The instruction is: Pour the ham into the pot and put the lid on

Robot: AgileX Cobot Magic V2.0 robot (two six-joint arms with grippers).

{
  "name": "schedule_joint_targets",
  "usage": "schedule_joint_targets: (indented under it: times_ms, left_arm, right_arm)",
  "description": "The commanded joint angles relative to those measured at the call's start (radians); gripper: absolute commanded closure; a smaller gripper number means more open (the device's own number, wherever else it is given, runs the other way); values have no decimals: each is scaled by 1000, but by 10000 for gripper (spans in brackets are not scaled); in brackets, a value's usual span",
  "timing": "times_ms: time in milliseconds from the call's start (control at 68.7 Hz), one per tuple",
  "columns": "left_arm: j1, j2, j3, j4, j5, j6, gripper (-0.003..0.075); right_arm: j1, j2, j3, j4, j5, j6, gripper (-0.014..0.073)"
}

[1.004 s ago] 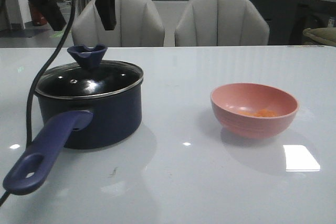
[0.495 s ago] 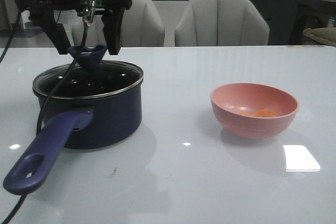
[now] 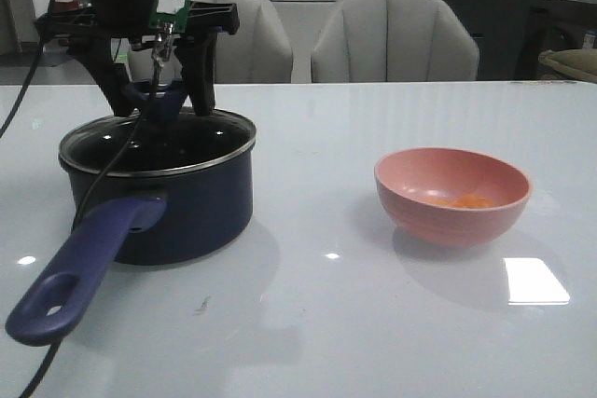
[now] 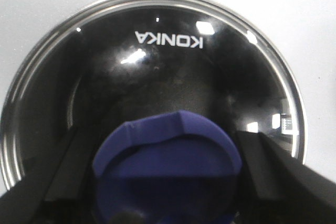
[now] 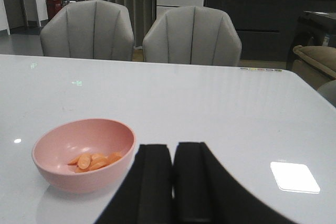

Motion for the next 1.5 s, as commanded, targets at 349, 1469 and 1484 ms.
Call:
schedule_joint_targets:
  times_ms: [349, 1469, 1484]
  left_arm:
    - [-4, -113, -33, 18, -16, 6, 493]
    - [547, -389, 530, -90, -393, 403, 493]
    - [548, -389, 539, -90, -398, 403, 493]
  right_arm:
    - [-4, -20, -5, -12, -78, -2, 440]
    - [-4, -20, -5, -12, -78, -2, 440]
    - [-4, -20, -5, -12, -78, -2, 440]
